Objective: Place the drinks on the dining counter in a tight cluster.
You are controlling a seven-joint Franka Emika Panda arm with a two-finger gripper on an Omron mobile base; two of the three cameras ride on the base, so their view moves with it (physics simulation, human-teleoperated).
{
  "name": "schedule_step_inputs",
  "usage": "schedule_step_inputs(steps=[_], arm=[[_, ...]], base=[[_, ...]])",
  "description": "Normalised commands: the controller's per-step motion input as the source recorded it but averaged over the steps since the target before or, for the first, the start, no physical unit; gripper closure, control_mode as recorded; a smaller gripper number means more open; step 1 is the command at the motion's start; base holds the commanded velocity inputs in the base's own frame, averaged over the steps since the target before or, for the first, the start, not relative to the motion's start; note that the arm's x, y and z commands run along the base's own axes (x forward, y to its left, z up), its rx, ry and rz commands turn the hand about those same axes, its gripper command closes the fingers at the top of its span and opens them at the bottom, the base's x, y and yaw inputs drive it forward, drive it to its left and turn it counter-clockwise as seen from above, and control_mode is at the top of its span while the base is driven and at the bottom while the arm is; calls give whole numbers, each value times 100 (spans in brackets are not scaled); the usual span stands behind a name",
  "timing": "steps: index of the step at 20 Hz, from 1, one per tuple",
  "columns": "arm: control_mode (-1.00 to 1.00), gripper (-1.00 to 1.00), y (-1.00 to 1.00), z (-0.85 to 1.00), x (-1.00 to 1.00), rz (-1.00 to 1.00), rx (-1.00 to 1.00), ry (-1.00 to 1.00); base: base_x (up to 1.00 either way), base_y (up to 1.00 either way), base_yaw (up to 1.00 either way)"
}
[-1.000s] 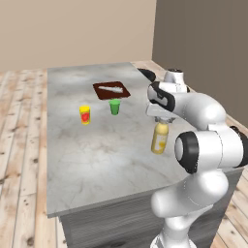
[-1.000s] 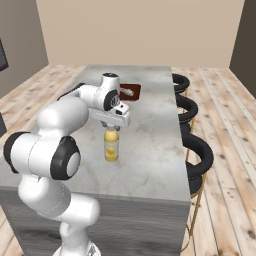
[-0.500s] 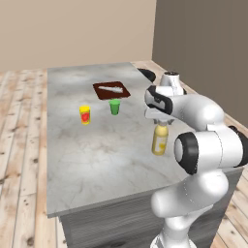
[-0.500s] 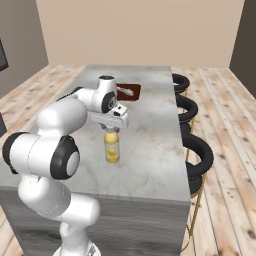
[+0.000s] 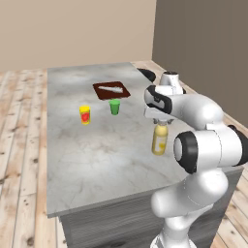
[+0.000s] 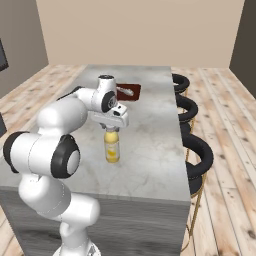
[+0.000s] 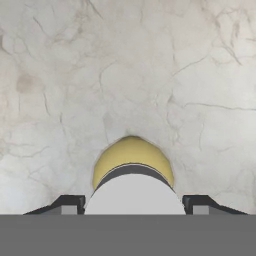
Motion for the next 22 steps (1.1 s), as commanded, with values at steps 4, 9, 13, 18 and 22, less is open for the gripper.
schedule_step_inputs(steps=[4,9,13,18,22], arm=[[-100,-100,0,0,0,0,0,0],[-100,-100,0,0,0,0,0,0],[-100,-100,0,0,0,0,0,0],[-100,-100,0,3,0,0,0,0],[-100,-100,0,57,-27,0,0,-2]], base=[[0,0,0],[0,0,0],[0,0,0],[0,0,0],[0,0,0]])
